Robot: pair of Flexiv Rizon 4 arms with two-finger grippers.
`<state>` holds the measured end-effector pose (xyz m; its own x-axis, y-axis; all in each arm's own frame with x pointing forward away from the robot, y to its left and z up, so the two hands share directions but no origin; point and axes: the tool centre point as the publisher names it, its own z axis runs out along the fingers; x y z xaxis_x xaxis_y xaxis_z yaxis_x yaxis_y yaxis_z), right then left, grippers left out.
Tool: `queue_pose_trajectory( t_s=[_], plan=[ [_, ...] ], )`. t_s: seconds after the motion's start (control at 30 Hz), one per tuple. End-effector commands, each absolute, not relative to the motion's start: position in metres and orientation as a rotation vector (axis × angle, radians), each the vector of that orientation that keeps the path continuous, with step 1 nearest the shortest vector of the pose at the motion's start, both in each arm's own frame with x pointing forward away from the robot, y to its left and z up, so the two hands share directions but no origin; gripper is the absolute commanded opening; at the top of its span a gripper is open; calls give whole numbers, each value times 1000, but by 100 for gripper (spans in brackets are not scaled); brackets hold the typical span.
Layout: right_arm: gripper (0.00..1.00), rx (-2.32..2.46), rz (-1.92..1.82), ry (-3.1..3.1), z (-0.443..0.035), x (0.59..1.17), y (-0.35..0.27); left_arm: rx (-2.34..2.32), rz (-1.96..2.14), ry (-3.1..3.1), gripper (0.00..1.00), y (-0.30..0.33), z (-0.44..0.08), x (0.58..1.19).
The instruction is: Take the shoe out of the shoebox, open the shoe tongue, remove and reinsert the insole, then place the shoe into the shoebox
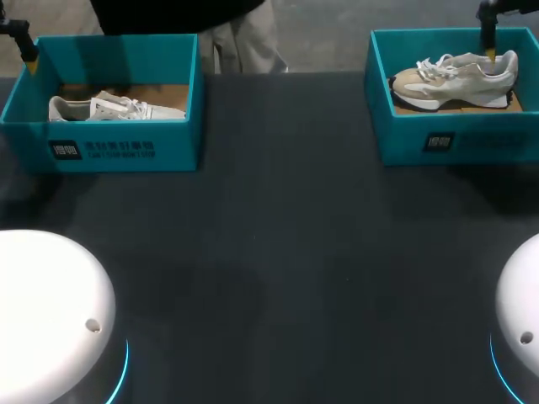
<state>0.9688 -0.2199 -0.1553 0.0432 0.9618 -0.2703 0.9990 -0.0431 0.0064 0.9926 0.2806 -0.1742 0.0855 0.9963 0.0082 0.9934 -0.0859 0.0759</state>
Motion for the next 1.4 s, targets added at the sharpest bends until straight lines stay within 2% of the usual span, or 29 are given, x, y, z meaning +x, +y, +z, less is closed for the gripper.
queue_pose_trajectory(
  t_s=[0.03,0.23,0.67,1.4],
  plan=[
    [100,2205,-325,1981,-156,988,-234,2277,94,2091,100,280,-174,991],
    [100,2234,-252,1989,-158,1007,-245,2277,94,2091,100,280,-174,991],
    [100,2234,-252,1989,-158,1007,-245,2277,94,2091,100,280,-174,991],
    [100,2113,-163,2034,-214,1067,-251,2277,94,2091,100,280,-174,991]
  ],
)
